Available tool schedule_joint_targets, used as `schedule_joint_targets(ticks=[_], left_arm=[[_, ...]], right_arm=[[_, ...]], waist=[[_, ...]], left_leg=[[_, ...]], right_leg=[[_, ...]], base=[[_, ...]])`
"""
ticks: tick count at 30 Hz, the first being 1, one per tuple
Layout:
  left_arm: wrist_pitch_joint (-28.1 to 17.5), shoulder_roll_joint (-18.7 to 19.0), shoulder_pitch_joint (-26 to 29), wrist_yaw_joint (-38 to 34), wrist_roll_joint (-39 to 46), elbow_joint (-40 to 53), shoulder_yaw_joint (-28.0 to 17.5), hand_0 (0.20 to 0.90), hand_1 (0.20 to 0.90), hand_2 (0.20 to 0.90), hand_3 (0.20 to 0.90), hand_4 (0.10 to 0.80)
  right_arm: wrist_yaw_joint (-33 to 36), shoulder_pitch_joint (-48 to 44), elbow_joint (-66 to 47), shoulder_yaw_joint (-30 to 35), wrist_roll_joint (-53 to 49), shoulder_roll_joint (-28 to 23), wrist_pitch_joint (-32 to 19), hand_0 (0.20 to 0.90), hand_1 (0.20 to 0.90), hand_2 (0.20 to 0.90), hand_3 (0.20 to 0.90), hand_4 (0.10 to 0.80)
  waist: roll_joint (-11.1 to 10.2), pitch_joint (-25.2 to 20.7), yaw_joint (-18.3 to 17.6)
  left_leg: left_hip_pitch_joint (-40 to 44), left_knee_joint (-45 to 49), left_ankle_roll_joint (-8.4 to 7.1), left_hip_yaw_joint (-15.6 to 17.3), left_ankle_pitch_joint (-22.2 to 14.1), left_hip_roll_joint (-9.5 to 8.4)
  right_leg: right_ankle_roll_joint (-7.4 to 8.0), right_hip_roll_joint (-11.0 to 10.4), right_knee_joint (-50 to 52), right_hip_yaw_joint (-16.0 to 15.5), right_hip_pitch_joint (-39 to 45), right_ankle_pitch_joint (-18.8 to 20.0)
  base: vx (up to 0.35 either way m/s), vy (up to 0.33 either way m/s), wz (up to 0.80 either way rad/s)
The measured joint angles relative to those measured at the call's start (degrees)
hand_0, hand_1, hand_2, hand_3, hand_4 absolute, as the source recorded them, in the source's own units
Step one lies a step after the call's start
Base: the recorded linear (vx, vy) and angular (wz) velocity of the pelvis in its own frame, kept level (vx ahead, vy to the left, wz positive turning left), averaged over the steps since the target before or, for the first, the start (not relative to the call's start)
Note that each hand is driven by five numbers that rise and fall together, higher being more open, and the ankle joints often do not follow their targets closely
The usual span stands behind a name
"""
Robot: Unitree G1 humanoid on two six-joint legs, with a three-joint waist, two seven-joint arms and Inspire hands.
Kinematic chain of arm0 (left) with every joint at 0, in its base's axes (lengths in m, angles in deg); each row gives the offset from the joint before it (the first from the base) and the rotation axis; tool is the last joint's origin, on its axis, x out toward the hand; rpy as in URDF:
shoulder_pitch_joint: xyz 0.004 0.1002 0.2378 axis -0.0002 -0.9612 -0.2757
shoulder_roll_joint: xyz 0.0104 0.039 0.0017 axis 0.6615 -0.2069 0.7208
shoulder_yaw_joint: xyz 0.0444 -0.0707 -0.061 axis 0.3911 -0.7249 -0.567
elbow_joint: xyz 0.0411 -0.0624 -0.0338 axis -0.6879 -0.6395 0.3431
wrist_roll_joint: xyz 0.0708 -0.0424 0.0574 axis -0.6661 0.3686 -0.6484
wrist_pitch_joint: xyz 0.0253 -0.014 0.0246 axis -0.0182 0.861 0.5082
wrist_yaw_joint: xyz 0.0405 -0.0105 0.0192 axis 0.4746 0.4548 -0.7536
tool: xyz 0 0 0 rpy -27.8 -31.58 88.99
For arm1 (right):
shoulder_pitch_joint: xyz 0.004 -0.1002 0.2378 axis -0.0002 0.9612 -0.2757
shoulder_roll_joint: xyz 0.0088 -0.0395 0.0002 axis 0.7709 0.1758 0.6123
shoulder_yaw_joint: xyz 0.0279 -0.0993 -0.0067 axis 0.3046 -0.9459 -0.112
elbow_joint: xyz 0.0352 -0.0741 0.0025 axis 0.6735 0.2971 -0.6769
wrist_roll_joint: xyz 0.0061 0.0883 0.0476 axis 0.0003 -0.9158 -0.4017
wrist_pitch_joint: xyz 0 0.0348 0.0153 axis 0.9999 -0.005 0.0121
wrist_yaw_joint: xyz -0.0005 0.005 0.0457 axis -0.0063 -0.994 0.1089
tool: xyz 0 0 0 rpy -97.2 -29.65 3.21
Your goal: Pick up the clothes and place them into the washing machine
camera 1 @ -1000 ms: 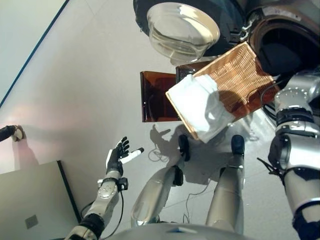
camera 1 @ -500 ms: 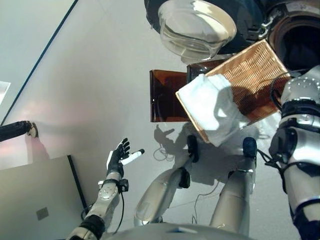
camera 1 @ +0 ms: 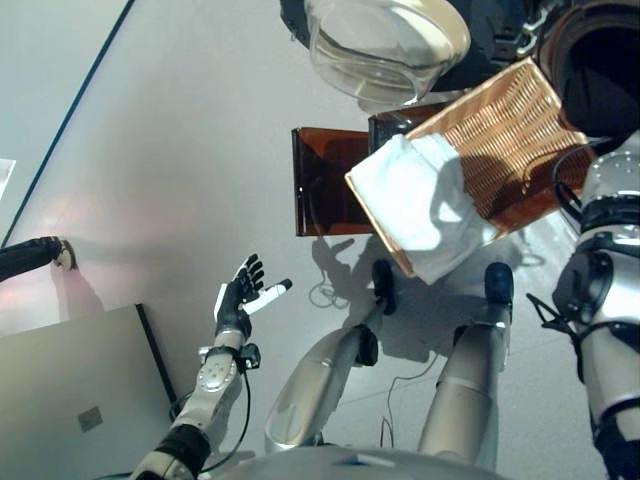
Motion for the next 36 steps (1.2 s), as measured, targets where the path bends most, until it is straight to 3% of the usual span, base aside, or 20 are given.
schedule_joint_targets(ticks=[7, 15, 17, 36], left_arm=[[-0.47, 0.36, 0.27, -0.01, 0.13, 2.3, 0.06, 0.9, 0.9, 0.9, 0.9, 0.8], [-0.53, 0.41, 0.24, -0.1, 0.13, 2.46, 0.04, 0.9, 0.9, 0.9, 0.9, 0.8], [-0.87, 0.55, 0.25, -0.12, 0.14, 2.54, 0.02, 0.9, 0.9, 0.9, 0.9, 0.8], [-1.44, 0.56, 0.23, -1.65, 0.13, 3.57, -0.39, 0.9, 0.9, 0.9, 0.9, 0.8]], right_arm=[[2.18, -1.82, 0.65, -0.59, 1.04, -4.26, 0.06, 0.2, 0.2, 0.2, 0.2, 0.3], [3.32, -6.39, 0.73, -2.95, 1.25, -4.66, -0.02, 0.2, 0.2, 0.2, 0.2, 0.3], [3.55, -6.57, 0.82, -3.36, 1.87, -4.78, 0.01, 0.9, 0.9, 0.9, 0.9, 0.8], [6.5, -6.68, 1.06, -4.43, 7.92, -4.7, 1.2, 0.9, 0.9, 0.9, 0.9, 0.8]], waist=[[-0.42, 0.34, 0.38], [-0.39, 0.31, 0.55], [-0.39, 0.31, 0.53], [-0.4, 0.32, 0.65]], left_leg=[[-2.09, 0.76, -0.15, 0.45, -0.07, -0.29], [-2.16, 0.82, -0.47, 0.62, -0.24, -0.35], [-2.77, 1.13, -0.48, 0.62, -0.23, -0.4], [-3.67, 1.8, -0.71, 0.64, -0.3, -0.32]], right_leg=[[-0.16, 0.25, 4.84, 1.05, -4.08, -2.34], [-0.38, 0.45, 6.45, 1.59, -5.13, -3.18], [-0.4, 0.45, 6.97, 1.75, -5.83, -3.26], [-0.53, 0.78, 7.83, 2.04, -6.76, -3.54]], base=[[-0.001, -0.018, 0.05], [0.0, 0.0, 0.0], [-0.04, -0.003, 0.04], [-0.003, 0.001, 0.01]])
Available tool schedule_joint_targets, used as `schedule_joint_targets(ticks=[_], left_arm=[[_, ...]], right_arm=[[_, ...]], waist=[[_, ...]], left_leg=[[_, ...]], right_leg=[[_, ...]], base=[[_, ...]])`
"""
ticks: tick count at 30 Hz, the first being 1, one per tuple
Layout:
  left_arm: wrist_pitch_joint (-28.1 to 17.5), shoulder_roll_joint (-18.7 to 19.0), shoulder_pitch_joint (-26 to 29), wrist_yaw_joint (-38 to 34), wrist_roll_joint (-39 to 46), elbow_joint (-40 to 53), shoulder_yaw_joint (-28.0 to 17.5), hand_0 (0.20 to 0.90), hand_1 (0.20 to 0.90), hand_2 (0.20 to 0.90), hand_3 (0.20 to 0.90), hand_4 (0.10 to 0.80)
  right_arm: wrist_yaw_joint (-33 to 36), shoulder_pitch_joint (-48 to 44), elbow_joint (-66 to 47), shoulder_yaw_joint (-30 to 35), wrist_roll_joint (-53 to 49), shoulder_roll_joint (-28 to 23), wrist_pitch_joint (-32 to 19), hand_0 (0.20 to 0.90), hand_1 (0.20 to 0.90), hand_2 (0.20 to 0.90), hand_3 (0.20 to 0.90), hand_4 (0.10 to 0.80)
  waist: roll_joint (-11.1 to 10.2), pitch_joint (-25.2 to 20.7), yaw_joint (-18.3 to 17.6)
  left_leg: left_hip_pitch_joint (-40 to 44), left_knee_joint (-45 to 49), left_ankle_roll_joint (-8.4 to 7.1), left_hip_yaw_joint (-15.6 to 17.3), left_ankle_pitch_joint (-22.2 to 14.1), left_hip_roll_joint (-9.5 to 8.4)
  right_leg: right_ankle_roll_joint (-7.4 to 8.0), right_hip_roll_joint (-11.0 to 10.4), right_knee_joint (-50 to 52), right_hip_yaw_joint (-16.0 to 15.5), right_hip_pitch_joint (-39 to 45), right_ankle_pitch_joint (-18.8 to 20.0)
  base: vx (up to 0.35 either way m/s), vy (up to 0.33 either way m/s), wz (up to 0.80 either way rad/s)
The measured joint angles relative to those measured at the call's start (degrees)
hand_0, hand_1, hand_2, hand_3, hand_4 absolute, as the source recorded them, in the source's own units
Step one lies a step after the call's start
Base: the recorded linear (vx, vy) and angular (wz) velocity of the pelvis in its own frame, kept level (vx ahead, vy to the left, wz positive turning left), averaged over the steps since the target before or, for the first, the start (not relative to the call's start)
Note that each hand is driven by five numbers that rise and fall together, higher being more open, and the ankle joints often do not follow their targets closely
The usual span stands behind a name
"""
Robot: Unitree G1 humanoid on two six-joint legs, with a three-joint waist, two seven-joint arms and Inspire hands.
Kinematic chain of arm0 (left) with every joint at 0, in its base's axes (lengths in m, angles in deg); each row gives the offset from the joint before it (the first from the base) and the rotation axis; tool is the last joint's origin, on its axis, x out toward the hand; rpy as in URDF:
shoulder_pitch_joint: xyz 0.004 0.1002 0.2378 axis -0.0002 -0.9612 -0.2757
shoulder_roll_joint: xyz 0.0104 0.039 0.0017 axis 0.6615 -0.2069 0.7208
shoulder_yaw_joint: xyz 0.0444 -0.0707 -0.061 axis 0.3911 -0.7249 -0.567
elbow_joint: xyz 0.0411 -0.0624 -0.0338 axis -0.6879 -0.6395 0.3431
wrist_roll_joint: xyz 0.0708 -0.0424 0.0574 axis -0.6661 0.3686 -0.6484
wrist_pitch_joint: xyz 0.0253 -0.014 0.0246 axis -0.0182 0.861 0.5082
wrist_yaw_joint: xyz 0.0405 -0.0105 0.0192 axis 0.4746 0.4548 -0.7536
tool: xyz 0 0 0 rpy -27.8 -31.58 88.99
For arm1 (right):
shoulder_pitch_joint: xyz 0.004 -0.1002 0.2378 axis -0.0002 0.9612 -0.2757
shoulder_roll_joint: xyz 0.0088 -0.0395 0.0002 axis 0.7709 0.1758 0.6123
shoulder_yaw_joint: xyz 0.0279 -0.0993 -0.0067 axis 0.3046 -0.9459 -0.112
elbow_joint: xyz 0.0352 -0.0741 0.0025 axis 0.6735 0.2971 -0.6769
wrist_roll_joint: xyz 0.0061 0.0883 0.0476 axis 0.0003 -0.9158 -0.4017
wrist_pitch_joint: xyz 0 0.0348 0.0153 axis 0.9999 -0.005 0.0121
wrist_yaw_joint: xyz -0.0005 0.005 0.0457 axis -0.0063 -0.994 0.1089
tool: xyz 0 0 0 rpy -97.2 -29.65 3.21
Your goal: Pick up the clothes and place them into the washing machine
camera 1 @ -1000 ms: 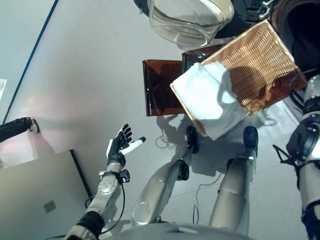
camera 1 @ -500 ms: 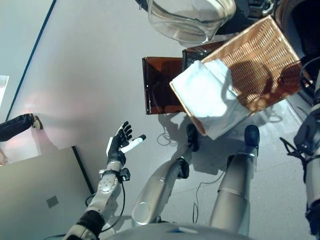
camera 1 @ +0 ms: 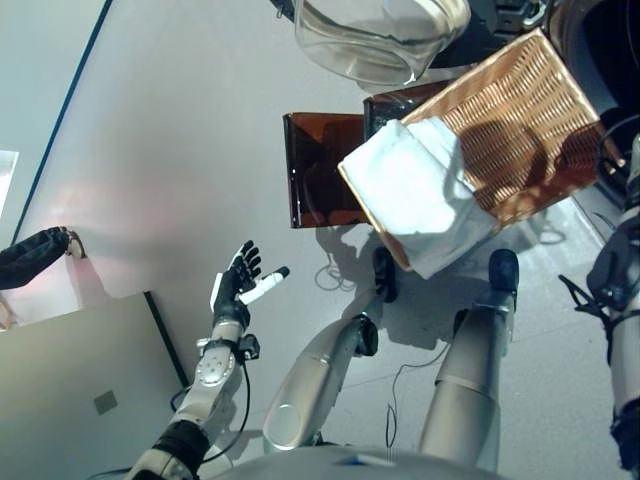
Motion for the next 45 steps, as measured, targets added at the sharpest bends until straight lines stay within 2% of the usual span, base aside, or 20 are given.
schedule_joint_targets(ticks=[5, 9, 10, 12, 15, 20, 24, 31, 40, 43, 45], left_arm=[[-0.01, 0.04, -0.05, -0.05, -0.02, 0.29, -0.05, 0.9, 0.9, 0.9, 0.9, 0.8], [-0.01, 0.67, -0.09, -0.13, -0.1, 2.07, -0.16, 0.9, 0.9, 0.9, 0.9, 0.8], [-0.1, 1.53, -0.09, -0.25, -0.2, 3.11, -0.23, 0.9, 0.9, 0.9, 0.9, 0.8], [-0.14, 2.5, -0.09, -0.89, -0.24, 4.47, -0.95, 0.9, 0.9, 0.9, 0.9, 0.8], [-0.14, 2.57, -0.24, -1.86, -0.28, 5.35, -2.82, 0.9, 0.9, 0.9, 0.9, 0.8], [-0.06, 2.57, -0.39, -2.77, -0.7, 5.28, -2.82, 0.9, 0.9, 0.9, 0.9, 0.8], [-0.09, 2.59, -0.21, -3.52, -1.31, 5.34, -3.07, 0.9, 0.9, 0.9, 0.9, 0.8], [-0.1, 2.59, -0.19, -4.67, -2.51, 5.3, -5.03, 0.9, 0.9, 0.9, 0.9, 0.8], [-0.15, 2.07, -0.18, -5.21, -2.69, 4.89, -5.45, 0.9, 0.9, 0.9, 0.9, 0.8], [-0.14, 1.95, -0.23, -5.25, -2.92, 4.34, -6.46, 0.9, 0.9, 0.9, 0.9, 0.8], [-0.15, 1.94, -0.2, -5.24, -3.96, 4.34, -6.85, 0.9, 0.9, 0.9, 0.9, 0.8]], right_arm=[[2.54, 0.05, 0.12, -0.66, 4.36, -0.04, 2.18, 0.9, 0.9, 0.9, 0.9, 0.8], [5.81, 0.57, 5.67, -10.38, 19.09, -0.73, 12.83, 0.9, 0.9, 0.9, 0.9, 0.8], [5.77, 0.61, 7.45, -15.9, 25.32, -0.33, 17.58, 0.9, 0.9, 0.9, 0.9, 0.8], [5.3, 0.84, 8.03, -20.14, 31.98, 0.87, 21.93, 0.9, 0.9, 0.9, 0.9, 0.8], [5.32, 1.58, 7.61, -21.22, 38.63, 3.38, 24.96, 0.9, 0.9, 0.9, 0.9, 0.8], [5.61, 3.94, 7.37, -19.14, 42.07, 7.62, 26.2, 0.9, 0.9, 0.9, 0.9, 0.8], [6.24, 7.63, 5.43, -18.36, 42.51, 9.86, 26.17, 0.9, 0.9, 0.9, 0.9, 0.8], [6.87, 11.34, 3.14, -18.35, 47.02, 14.2, 26.14, 0.9, 0.9, 0.9, 0.9, 0.8], [7.06, 20.28, -6.51, -19.08, 56.93, 17.54, 26.78, 0.9, 0.9, 0.9, 0.9, 0.8], [7.1, 24.09, -8.65, -19.88, 60.41, 19.91, 27.6, 0.9, 0.9, 0.9, 0.9, 0.8], [7.14, 26.22, -10.72, -19.91, 63.02, 20.18, 28.45, 0.9, 0.9, 0.9, 0.9, 0.8]], waist=[[-0.01, 0.01, -0.07], [-0.26, 0.2, -0.13], [-1.0, 0.79, -0.05], [-1.73, 1.36, -0.21], [-3.33, 2.59, -0.34], [-4.16, 3.22, -0.4], [-4.62, 3.56, -0.51], [-4.98, 3.83, -0.4], [-5.39, 4.13, -1.1], [-6.57, 4.99, -1.96], [-6.61, 5.01, -2.0]], left_leg=[[0.1, 0.18, 0.0, -0.04, 0.0, 0.01], [0.42, 1.55, -0.14, -0.31, -0.4, 0.27], [0.38, 2.11, -0.32, -0.37, -0.56, 0.85], [0.15, 3.03, -0.82, -0.26, -0.92, 1.36], [-0.2, 3.71, -1.28, -0.26, -1.27, 2.38], [-0.97, 3.71, -1.34, -0.13, -1.22, 3.17], [-0.95, 3.94, -0.89, 0.02, -1.29, 3.14], [-0.54, 4.08, -1.01, -0.04, -1.47, 3.23], [-0.17, 4.47, -1.04, -0.04, -1.49, 3.65], [1.11, 5.17, -1.25, -0.19, -2.09, 4.07], [1.2, 5.24, -1.25, -0.23, -2.18, 4.17]], right_leg=[[0.03, 0.02, 0.05, -0.03, 0.22, 0.06], [-0.15, 0.15, 0.07, -0.64, 1.37, 0.19], [-0.39, 0.5, -0.24, -0.9, 1.79, 0.47], [-0.65, 1.13, -0.45, -0.88, 1.97, 0.78], [-1.25, 2.02, -1.53, -1.17, 2.11, 1.18], [-1.4, 2.76, -4.32, -1.19, 2.7, 3.3], [-1.12, 2.66, -4.99, -1.28, 3.19, 3.61], [-1.19, 2.65, -5.48, -1.48, 4.06, 3.7], [-1.46, 2.8, -6.15, -1.91, 5.13, 4.1], [-1.58, 3.04, -6.47, -2.22, 6.87, 4.06], [-1.7, 3.05, -6.97, -2.35, 7.16, 4.31]], base=[[-0.019, 0.004, 0.0], [-0.025, -0.01, -0.01], [-0.078, -0.04, -0.09], [-0.05, -0.013, -0.11], [-0.018, 0.024, -0.12], [-0.009, 0.027, -0.09], [0.001, 0.008, 0.0], [0.0, 0.0, 0.0], [0.0, 0.0, 0.0], [-0.004, -0.019, -0.04], [-0.001, -0.01, -0.02]])
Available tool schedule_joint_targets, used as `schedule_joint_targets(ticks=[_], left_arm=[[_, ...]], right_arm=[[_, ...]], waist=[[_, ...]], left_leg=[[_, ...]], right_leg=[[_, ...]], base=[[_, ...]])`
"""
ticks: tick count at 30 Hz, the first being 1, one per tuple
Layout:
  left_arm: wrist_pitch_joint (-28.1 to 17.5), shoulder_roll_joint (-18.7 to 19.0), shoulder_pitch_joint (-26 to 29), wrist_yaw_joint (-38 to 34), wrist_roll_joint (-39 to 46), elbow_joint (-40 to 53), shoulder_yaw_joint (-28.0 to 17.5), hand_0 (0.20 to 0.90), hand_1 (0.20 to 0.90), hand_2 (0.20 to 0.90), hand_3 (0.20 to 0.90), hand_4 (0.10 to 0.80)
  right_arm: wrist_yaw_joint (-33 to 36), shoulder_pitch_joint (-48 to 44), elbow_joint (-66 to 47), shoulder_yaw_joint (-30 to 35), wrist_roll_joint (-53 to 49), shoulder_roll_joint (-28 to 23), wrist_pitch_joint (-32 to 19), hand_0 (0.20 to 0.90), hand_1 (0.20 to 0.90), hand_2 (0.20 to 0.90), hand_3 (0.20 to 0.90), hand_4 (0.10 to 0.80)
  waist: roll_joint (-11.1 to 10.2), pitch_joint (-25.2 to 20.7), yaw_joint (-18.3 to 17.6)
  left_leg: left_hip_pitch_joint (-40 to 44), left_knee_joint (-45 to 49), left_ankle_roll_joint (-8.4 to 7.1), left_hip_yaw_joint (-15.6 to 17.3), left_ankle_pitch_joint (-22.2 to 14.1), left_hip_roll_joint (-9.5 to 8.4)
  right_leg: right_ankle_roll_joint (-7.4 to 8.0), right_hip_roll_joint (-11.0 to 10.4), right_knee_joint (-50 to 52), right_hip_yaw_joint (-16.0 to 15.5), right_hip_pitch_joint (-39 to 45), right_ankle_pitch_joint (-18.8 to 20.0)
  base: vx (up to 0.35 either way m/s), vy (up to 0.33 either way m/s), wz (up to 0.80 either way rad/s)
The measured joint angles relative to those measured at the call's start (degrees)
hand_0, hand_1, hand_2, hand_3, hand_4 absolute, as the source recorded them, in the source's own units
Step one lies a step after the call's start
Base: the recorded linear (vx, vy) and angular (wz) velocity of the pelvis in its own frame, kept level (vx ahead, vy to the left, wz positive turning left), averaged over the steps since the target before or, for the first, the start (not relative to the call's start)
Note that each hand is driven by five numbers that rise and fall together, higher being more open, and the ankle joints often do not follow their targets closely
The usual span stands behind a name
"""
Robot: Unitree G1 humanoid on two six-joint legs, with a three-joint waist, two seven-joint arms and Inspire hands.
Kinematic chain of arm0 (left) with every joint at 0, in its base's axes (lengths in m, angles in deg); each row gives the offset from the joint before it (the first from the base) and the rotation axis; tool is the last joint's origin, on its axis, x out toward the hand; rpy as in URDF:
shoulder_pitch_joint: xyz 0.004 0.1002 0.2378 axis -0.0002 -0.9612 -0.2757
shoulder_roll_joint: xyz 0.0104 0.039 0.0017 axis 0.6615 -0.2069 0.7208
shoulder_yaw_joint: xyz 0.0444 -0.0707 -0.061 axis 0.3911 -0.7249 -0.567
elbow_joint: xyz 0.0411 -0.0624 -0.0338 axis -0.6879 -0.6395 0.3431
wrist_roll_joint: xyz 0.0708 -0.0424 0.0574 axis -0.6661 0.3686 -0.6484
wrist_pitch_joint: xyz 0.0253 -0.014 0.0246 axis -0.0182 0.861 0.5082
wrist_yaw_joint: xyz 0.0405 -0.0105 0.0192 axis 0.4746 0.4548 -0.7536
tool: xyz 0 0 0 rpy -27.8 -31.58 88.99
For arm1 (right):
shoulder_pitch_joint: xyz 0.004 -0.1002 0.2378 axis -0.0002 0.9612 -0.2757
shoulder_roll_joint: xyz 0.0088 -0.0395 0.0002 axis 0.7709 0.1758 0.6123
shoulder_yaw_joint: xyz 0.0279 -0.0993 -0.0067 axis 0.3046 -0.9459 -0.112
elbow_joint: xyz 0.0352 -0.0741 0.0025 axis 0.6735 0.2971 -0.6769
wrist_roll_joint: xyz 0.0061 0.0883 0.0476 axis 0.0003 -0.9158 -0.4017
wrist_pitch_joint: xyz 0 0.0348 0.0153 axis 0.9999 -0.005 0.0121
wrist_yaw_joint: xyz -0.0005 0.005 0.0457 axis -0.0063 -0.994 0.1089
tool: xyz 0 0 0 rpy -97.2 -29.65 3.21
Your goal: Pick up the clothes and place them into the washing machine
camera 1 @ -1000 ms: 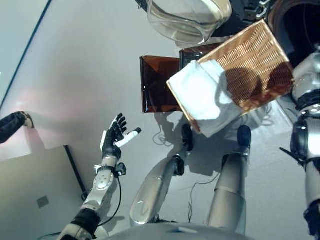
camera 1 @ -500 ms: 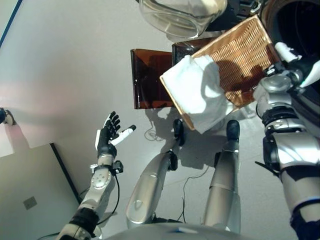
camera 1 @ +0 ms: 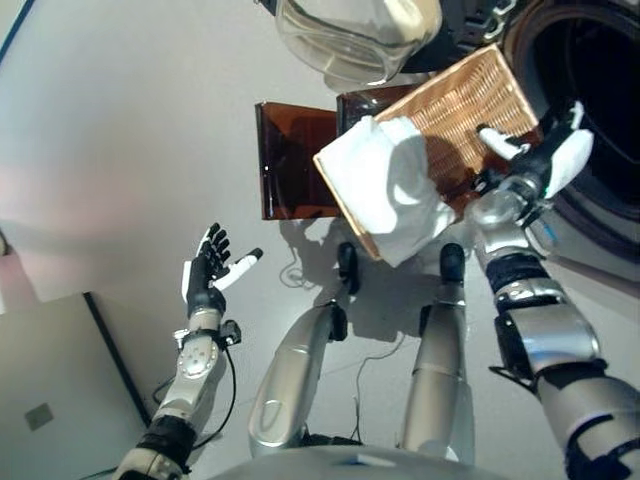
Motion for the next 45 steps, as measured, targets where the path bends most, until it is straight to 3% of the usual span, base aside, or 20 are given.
schedule_joint_targets(ticks=[17, 29, 45], left_arm=[[0.11, -2.07, -0.15, -1.83, -2.9, -2.93, -2.44, 0.9, 0.9, 0.9, 0.9, 0.8], [0.21, -2.09, -0.19, -2.37, -3.16, -3.47, -2.51, 0.9, 0.9, 0.9, 0.9, 0.8], [0.08, -1.05, 0.18, -4.31, -2.94, 1.15, -2.9, 0.9, 0.9, 0.9, 0.9, 0.8]], right_arm=[[-0.54, 9.82, -7.9, -5.92, 13.98, 6.27, 2.77, 0.9, 0.9, 0.9, 0.9, 0.8], [-3.74, 9.2, -7.19, -10.23, 10.68, 10.88, 2.24, 0.9, 0.9, 0.9, 0.9, 0.8], [-8.31, -0.5, 0.87, -12.92, 4.21, 9.37, 1.17, 0.9, 0.9, 0.9, 0.9, 0.8]], waist=[[-2.18, 1.52, -1.04], [-3.44, 2.26, -0.03], [-4.87, 3.36, 1.37]], left_leg=[[4.17, 0.67, -0.28, -1.65, -0.62, 1.64], [5.1, -0.04, -0.68, -3.11, -0.33, 1.8], [0.32, -2.29, -1.38, -5.8, 1.04, 1.8]], right_leg=[[-0.46, 0.59, -3.5, -2.27, 6.97, 1.06], [-0.46, 0.54, -4.86, -3.88, 8.95, 1.18], [-1.1, 0.64, -5.2, -6.95, 4.75, 0.97]], base=[[0.003, -0.006, 0.0], [0.003, -0.001, 0.03], [0.006, 0.004, 0.09]])
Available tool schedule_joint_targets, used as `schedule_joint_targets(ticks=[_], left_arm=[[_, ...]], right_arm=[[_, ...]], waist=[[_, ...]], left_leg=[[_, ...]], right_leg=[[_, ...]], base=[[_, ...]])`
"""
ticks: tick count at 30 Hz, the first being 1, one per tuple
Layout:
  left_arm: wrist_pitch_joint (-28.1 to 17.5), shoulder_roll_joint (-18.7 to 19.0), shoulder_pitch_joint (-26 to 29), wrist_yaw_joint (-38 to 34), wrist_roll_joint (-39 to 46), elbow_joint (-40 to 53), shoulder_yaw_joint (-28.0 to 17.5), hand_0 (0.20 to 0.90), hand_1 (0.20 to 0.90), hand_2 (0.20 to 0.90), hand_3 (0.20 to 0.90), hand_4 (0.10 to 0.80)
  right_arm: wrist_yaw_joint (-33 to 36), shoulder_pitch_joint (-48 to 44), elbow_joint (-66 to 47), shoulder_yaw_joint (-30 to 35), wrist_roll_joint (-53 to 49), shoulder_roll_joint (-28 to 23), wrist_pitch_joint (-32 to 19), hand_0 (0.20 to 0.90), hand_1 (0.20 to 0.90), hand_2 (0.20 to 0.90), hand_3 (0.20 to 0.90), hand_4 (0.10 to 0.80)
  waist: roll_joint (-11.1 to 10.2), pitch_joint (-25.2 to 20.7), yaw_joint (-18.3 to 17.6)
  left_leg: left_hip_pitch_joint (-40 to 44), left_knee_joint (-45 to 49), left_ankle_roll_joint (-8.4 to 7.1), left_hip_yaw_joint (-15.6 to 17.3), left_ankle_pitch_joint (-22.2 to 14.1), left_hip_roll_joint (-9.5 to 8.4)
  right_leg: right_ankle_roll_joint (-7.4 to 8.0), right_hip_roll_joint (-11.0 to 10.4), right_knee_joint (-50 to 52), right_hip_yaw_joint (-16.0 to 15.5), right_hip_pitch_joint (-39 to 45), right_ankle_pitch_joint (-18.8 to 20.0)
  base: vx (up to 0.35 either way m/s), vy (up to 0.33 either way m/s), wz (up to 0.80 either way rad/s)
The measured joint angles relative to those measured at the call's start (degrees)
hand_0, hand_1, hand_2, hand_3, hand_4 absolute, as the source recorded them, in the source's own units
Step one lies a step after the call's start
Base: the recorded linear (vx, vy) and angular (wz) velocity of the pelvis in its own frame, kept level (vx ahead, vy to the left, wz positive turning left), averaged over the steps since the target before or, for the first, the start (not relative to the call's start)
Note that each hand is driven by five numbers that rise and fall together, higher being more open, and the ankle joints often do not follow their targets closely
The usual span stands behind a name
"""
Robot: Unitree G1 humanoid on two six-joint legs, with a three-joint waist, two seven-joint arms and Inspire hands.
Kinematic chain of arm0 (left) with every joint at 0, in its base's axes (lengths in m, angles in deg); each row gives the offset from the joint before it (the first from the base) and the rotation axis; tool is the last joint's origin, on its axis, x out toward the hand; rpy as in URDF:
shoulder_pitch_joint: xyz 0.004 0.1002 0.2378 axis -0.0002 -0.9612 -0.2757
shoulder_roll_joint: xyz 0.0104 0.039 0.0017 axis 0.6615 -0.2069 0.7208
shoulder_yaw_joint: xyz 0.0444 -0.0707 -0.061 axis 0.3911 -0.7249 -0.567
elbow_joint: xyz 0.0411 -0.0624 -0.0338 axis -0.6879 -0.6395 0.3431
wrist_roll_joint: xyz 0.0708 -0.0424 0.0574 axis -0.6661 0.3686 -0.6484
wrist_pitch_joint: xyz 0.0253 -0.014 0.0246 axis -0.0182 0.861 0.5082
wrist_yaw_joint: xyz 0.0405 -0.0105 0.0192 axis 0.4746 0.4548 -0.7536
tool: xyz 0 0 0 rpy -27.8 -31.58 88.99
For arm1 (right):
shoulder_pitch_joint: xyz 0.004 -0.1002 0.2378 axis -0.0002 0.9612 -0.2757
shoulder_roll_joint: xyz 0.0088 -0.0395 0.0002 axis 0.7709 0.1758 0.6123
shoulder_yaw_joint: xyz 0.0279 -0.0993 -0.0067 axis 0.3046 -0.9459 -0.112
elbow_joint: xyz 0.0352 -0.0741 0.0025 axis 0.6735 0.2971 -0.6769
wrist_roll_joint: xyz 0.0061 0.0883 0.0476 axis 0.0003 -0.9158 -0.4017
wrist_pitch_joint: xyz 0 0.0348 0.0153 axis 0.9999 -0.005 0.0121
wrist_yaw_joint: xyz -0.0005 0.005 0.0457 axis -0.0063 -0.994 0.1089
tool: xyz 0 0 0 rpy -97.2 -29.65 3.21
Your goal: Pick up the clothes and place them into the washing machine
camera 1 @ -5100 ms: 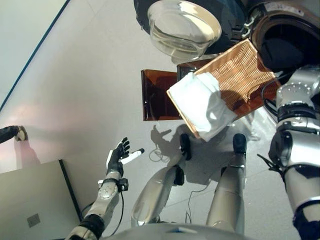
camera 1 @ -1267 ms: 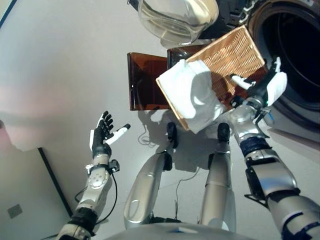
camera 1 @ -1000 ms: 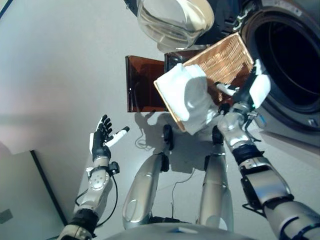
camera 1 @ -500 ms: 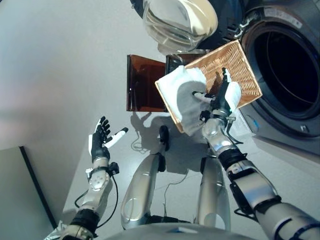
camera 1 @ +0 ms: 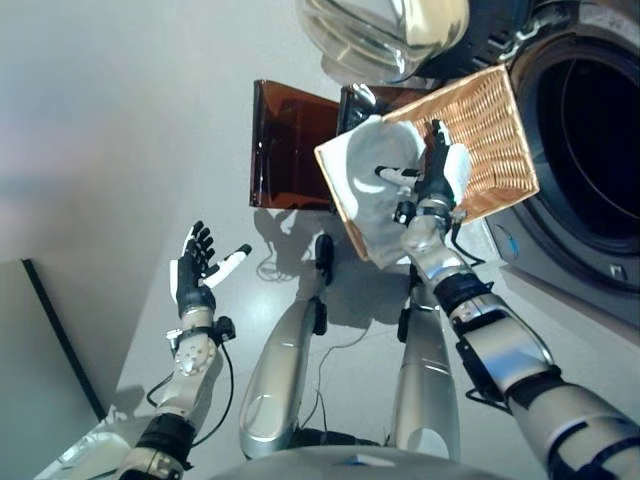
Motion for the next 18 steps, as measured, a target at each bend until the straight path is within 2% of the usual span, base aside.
schedule_joint_targets(ticks=[9, 18], left_arm=[[-0.15, 0.86, 0.47, -0.11, 0.72, 2.67, 0.15, 0.9, 0.9, 0.9, 0.9, 0.8], [-0.15, 0.86, 0.85, -0.16, 0.76, 2.95, 0.15, 0.9, 0.9, 0.9, 0.9, 0.8]], right_arm=[[-2.3, -5.18, 4.77, -0.93, -2.29, -0.88, -1.33, 0.9, 0.9, 0.9, 0.9, 0.8], [-4.77, -6.25, 5.77, -1.39, -5.6, -0.89, -2.34, 0.9, 0.9, 0.9, 0.9, 0.8]], waist=[[-0.02, 0.01, 0.61], [-0.02, 0.01, 0.59]], left_leg=[[-3.36, -0.08, -0.03, -0.51, 0.43, -0.02], [-4.22, 0.0, -0.47, -1.67, 0.76, 0.02]], right_leg=[[-0.19, -0.03, 0.54, -0.6, -3.35, -0.13], [-0.76, 0.11, 1.6, -1.66, -4.15, -0.62]], base=[[0.002, 0.006, 0.04], [0.0, 0.008, 0.05]])
